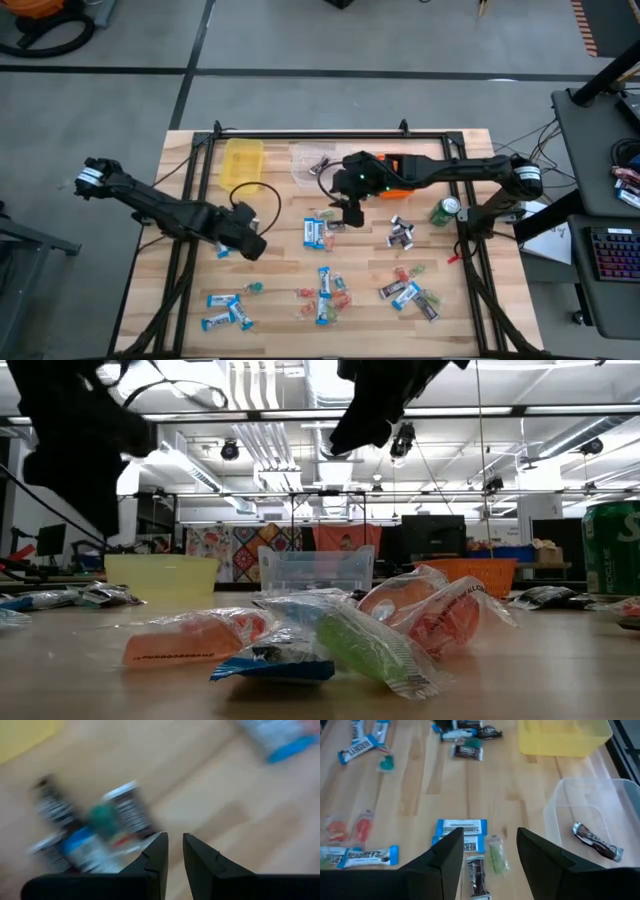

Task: Organize candy in baskets
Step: Put the blue gummy into the yellow bin

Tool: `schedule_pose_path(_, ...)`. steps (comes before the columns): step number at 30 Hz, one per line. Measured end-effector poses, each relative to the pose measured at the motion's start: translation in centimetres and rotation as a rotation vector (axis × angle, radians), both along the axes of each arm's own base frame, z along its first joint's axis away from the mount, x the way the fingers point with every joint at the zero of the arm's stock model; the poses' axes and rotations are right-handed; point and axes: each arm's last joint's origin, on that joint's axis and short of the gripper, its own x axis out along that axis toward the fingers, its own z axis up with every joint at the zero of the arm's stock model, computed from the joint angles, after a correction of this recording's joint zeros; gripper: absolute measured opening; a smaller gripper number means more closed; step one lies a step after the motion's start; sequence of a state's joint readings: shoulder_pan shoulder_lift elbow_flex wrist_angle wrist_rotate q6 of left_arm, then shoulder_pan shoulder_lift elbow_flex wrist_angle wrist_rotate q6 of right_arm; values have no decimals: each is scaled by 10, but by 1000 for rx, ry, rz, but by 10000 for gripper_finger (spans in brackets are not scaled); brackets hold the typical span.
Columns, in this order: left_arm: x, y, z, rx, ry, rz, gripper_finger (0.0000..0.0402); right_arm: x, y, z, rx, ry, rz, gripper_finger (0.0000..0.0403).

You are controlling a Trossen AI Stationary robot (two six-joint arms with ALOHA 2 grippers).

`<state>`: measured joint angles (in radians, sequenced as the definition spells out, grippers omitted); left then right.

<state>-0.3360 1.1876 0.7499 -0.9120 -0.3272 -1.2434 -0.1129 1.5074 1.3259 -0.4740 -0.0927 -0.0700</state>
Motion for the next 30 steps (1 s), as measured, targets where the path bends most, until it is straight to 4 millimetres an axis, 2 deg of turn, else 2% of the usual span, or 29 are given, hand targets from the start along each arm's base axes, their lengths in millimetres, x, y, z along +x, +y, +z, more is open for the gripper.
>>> schedule_pose_path(3, -2, 3, -6, 20, 97, 77, 45, 1, 6, 0, -24, 4, -6, 175)
schedule_pose_path(10, 6, 7, -23, 77, 143, 207, 91, 1, 9, 0, -29, 5, -2, 175)
schedule_pose_path(18, 16, 9, -43, 130, 223, 232, 142, 1, 11, 0, -21, 5, -2, 175)
schedule_pose_path(22, 18, 9, -50, 142, 254, 239, 139, 1, 12, -1, -21, 5, 0, 176)
schedule_pose_path(30, 22, 9, -59, 148, 246, 248, 108, 1, 15, -1, -20, 5, 8, 176)
